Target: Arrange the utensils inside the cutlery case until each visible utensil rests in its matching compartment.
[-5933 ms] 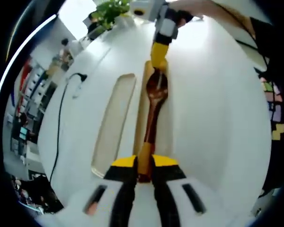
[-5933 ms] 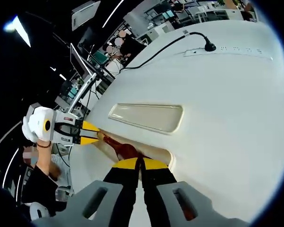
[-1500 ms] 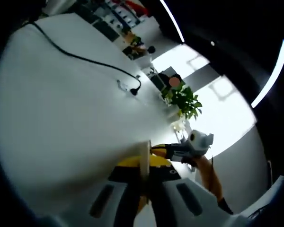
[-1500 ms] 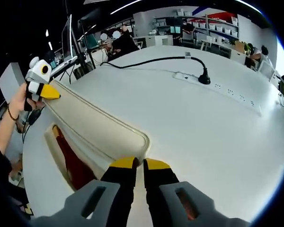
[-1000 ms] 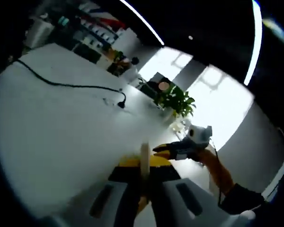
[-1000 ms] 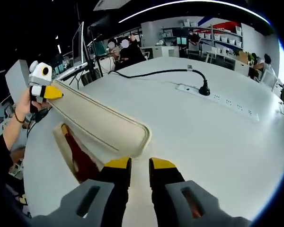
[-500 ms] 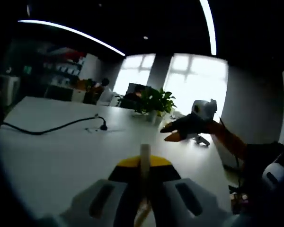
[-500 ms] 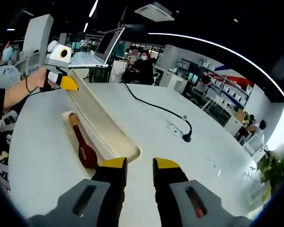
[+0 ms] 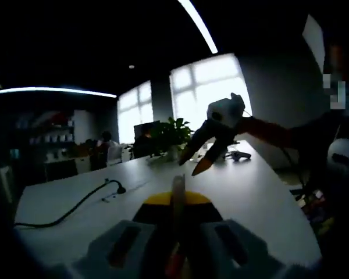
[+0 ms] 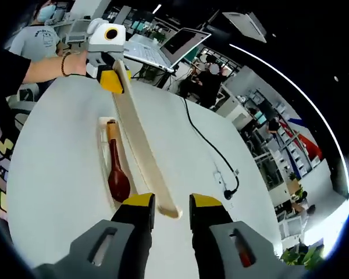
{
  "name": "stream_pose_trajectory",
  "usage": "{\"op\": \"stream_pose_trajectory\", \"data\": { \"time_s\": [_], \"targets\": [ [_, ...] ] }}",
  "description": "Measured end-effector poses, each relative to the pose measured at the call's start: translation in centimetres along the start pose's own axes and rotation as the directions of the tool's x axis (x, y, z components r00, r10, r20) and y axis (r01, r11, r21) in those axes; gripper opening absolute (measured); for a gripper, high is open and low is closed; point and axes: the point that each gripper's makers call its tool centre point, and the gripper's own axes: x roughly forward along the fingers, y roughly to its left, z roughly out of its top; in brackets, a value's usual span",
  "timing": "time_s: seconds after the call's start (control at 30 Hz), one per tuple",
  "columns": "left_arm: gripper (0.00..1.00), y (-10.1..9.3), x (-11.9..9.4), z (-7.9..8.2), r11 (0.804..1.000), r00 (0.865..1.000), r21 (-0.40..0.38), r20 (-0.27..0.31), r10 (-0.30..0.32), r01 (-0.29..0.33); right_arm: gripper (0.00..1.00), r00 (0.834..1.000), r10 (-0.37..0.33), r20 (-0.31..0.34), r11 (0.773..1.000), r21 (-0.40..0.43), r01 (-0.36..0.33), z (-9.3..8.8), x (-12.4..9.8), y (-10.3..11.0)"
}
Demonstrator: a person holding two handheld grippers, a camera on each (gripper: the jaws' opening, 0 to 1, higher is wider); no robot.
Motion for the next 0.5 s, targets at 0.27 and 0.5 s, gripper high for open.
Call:
{"op": "stream_pose_trajectory", "data": {
  "time_s": [0.27, 0.5],
  "targets": [
    [0.02, -0.7, -0.2, 0.7, 0.999, 0.998, 0.021, 0.044, -0.043, 0.042, 0.2, 0.998, 0.055, -0.02, 0.996, -0.071, -0.056, 0.5, 0.5, 1.4],
    [0.02, -1.3, 0.1, 0.3, 0.997, 0.998, 0.035, 0.021, -0.064, 0.064, 0.09, 0.994, 0.059, -0.086, 0.994, -0.083, -0.067, -0.6, 0.6, 2.0]
  ]
}}
